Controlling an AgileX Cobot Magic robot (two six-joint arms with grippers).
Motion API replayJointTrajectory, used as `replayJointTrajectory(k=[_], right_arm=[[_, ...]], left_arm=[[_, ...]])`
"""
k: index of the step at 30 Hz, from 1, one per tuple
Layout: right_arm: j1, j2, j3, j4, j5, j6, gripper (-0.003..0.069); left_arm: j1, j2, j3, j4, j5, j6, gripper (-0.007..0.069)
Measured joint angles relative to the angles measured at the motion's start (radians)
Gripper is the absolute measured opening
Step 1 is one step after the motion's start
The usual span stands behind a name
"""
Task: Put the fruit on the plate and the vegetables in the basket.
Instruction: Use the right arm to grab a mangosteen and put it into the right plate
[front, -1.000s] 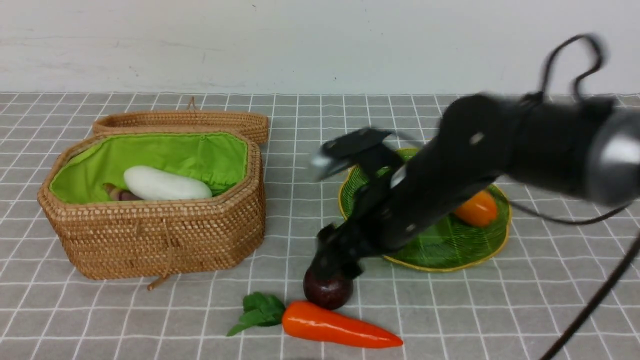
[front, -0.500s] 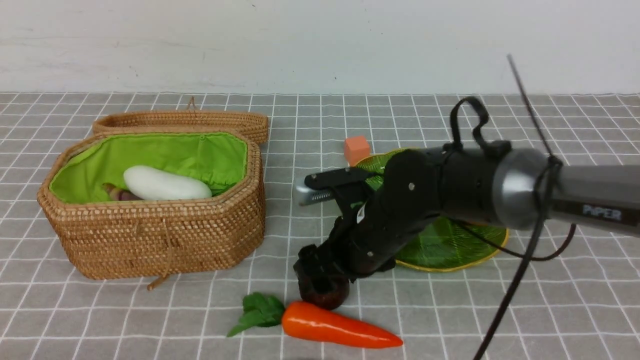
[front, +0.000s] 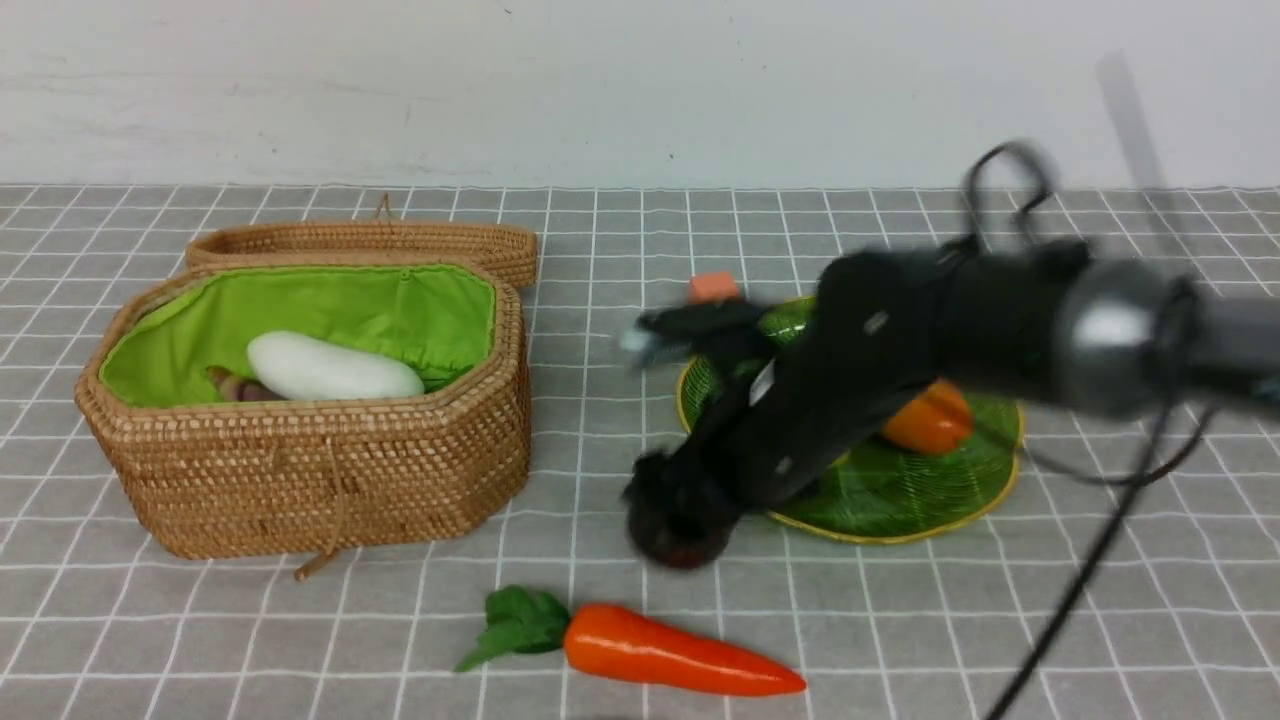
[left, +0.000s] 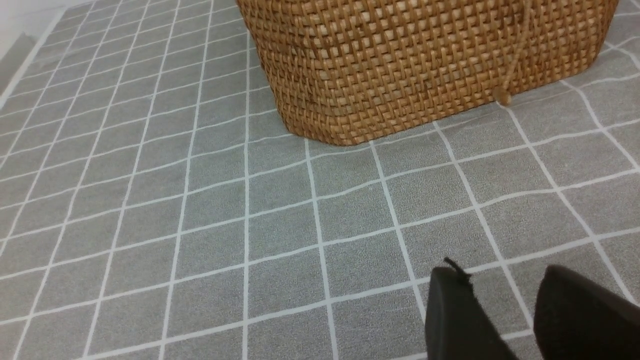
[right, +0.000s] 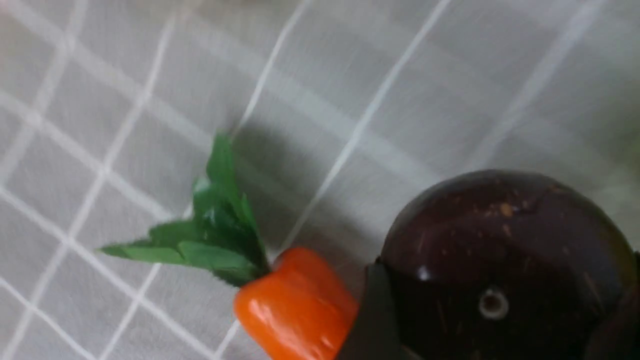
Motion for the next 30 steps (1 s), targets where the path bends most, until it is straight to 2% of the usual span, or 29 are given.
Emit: replayJointTrajectory(k=[2,3,7,13,19,24,30], right_arm=[[-0.061,-0.039,-0.007,0.0,0.02,0.0,0.0554],[-0.061,-0.039,-0.007,0.0,0.02,0.0,0.0554],[-0.224,-0.064,-0.014,-0.017,0.105,0.033,0.0554],[-0.334,-0.015,-0.014,-0.041,0.157,0.052,0.0554],[-0.344,0.003,-0.014,-0.041,0.149,0.052,0.0554],[-0.344,0.003,-0.014,-0.03,0.149,0.052,0.0669],[-0.334,-0.042,-0.013,-0.03,0.159,0.049,0.0661]], left_arm=[[0.0,0.0,0.0,0.0,0.0,0.0,0.0237],[0.0,0.0,0.0,0.0,0.0,0.0,0.0237],[0.0,0.0,0.0,0.0,0.0,0.0,0.0237],[0.0,0.0,0.0,0.0,0.0,0.0,0.0237],[0.0,0.0,0.0,0.0,0.0,0.0,0.0237],[0.0,0.0,0.0,0.0,0.0,0.0,0.0237],[0.0,0.0,0.0,0.0,0.0,0.0,0.0237]])
